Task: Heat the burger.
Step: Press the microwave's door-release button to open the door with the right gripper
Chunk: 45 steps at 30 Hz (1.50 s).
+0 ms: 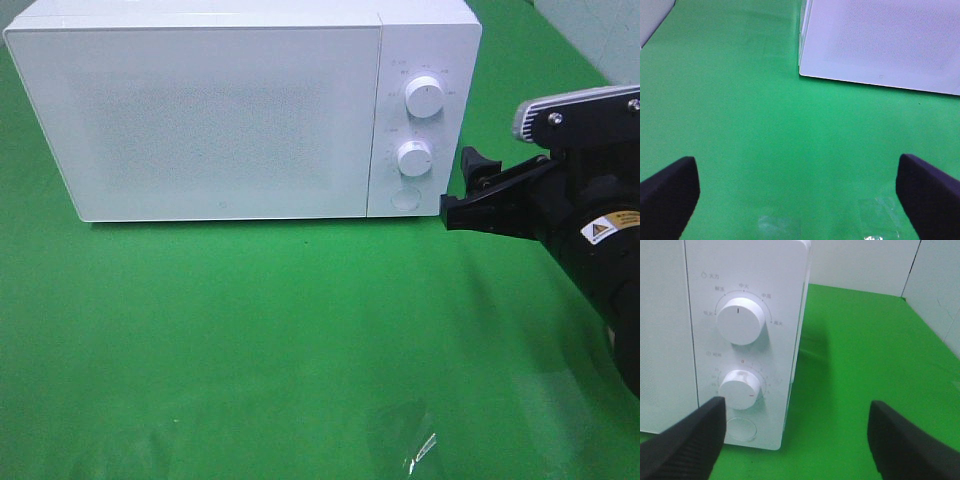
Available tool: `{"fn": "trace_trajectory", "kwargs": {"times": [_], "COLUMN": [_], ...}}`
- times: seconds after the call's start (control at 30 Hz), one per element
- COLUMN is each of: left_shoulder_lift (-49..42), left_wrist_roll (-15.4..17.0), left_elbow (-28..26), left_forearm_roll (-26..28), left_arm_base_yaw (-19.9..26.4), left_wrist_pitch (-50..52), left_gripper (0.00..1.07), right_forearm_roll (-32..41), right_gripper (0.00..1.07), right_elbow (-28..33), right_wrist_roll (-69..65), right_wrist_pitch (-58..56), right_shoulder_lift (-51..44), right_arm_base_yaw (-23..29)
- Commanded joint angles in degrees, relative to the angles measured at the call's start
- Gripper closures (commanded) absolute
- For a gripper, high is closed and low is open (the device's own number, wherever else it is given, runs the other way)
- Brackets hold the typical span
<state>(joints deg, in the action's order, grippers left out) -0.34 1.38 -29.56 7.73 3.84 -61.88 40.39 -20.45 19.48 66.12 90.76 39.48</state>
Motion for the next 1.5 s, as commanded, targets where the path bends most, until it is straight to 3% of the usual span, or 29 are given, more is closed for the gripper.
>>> {"fn": "trace_trajectory", "kwargs": {"times": [0.03,1.07,1.2,1.27,1.37,1.4,1.5], "left_shoulder_lift": [0.11,0.11,0.11,0.11,0.11,0.11,0.11], "left_wrist_roll": [-0.17,-0.17,-0.17,-0.17,-0.17,-0.17,-0.17], "left_elbow": [0.06,0.06,0.06,0.06,0.06,0.06,0.06], "left_forearm_roll": [-0.23,-0.23,-0.23,-0.23,-0.23,-0.23,-0.23], "left_arm_base_yaw": [0.17,0.17,0.17,0.17,0.17,0.17,0.17], "left_wrist_pitch": [0.86,0.86,0.86,0.86,0.86,0.86,0.86], "left_gripper": [0.06,0.06,0.06,0.06,0.06,0.06,0.06], "right_forearm_roll": [-0.06,-4.81,-4.64,-4.64,-4.64,-4.64,-4.81], "right_gripper": [0.34,0.37,0.45,0.59,0.65,0.74,0.78], "right_elbow": [0.11,-7.91,-7.91,-7.91,-7.91,-7.91,-7.91], "right_wrist_roll": [-1.38,-16.90,-27.56,-45.44,-53.23,-62.51,-66.58], "right_wrist_pitch": [2.12,1.38,-0.80,-2.58,-3.15,-3.95,-4.18], "right_shoulder_lift": [1.15,12.66,12.66,12.66,12.66,12.66,12.66], "right_arm_base_yaw": [0.06,-0.17,-0.17,-0.17,-0.17,-0.17,-0.17]}}
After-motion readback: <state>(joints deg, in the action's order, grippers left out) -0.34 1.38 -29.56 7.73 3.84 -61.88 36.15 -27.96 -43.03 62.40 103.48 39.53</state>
